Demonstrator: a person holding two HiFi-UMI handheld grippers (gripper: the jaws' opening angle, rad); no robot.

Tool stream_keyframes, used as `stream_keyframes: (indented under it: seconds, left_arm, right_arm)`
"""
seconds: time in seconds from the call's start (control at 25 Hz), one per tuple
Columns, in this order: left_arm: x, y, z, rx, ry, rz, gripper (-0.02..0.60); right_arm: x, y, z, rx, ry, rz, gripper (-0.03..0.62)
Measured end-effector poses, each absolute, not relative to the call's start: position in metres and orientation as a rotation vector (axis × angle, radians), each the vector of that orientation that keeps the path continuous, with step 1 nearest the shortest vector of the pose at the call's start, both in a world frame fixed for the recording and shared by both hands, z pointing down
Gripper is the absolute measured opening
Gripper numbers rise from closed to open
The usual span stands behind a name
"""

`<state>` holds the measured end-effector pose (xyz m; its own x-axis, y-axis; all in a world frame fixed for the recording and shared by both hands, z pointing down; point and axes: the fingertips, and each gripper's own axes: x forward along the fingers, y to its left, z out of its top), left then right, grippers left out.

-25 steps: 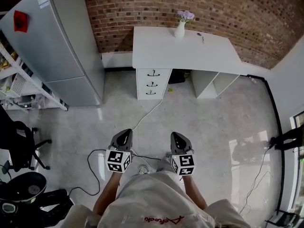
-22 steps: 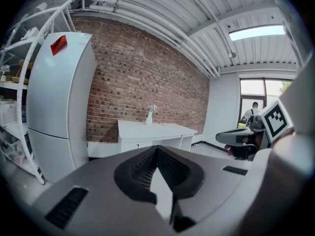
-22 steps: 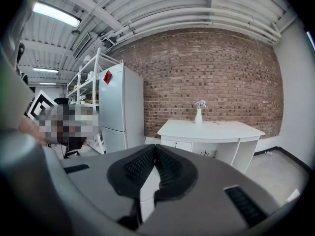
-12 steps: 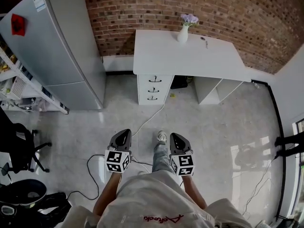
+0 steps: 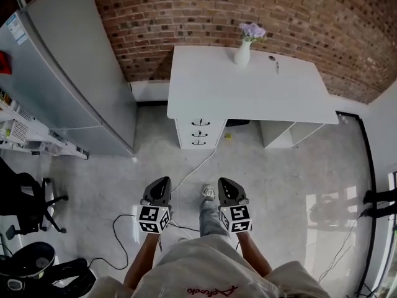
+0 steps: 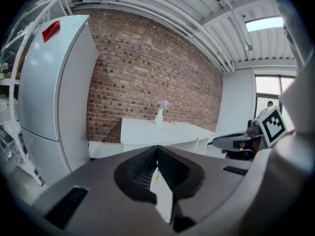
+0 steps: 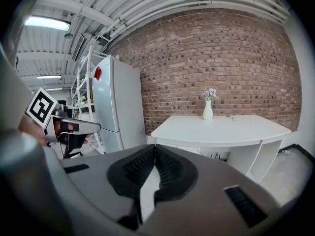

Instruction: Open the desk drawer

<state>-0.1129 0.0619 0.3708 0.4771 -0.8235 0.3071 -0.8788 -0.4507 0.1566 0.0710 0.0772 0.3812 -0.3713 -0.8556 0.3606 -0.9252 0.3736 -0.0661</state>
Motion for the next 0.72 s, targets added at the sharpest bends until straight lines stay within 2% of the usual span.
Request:
stream_keyframes:
  seconds: [0.4,0.72]
  left_arm:
    - [-0.088,-0.002,0.416,2.366,-1.392,0.391,0.012]
    - [-0.068,-0.022,0.452,2.287,-1.358,0.441,0.012]
  right_arm:
    - [0.087,-0.018,0.419,1.493,-2.384,0.453,0.017]
    - [0.092,-0.036,0.449,1.463,-2.376,0.592,0.017]
